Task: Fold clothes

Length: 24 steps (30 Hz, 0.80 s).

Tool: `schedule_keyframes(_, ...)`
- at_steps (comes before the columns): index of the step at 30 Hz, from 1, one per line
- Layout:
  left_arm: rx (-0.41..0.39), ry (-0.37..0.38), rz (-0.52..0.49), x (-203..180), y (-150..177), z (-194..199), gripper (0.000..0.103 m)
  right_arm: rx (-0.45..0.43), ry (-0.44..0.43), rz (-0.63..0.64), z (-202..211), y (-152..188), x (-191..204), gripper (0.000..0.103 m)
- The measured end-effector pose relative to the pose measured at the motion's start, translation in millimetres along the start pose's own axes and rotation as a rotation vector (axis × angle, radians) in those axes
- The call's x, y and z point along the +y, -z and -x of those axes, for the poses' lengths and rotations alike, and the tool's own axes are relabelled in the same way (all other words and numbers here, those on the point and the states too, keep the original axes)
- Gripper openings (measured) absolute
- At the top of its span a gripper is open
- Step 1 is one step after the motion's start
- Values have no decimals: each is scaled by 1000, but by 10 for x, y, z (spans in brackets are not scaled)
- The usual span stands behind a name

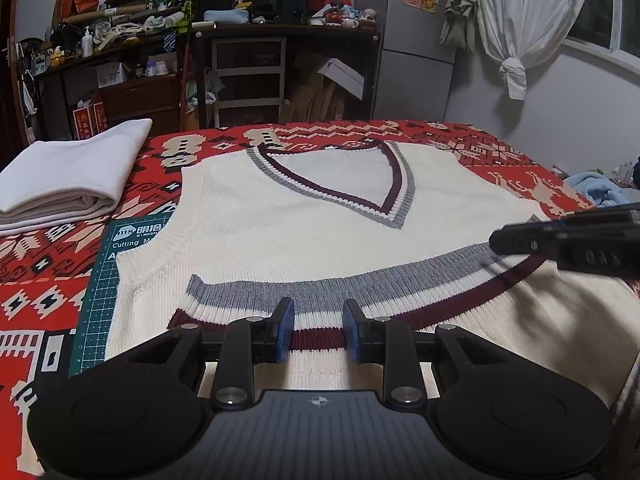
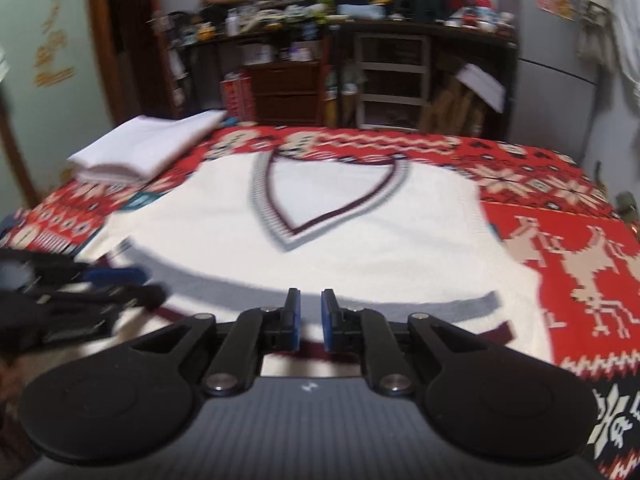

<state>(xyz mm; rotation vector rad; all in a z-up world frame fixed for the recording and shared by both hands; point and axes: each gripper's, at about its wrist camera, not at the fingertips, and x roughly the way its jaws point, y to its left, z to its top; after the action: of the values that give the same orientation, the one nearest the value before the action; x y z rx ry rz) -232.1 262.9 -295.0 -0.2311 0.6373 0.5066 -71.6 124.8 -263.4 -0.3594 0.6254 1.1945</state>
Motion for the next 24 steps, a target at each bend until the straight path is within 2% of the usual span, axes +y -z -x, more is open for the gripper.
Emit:
schedule_keyframes(4,-4,-4,-2,-8,9,1,27,37,2,22,-169,85,83,12)
schedule_keyframes(10,-6,-10,-6,-19,9,-4,27,48,23,55,-284,4,128,12)
schedule_keyframes(14,-11,-10,-9,-17,22,0,27,18,-13,-5,-159,-38,98,12)
schedule_keyframes(19,-8,-18,-17,-38,17,-2,27,41,-36,89,-126,55,297,12)
schedule_keyframes(24,-1,-14,-22,-12,3,16,27,22,-35,89,-183,145,315,12)
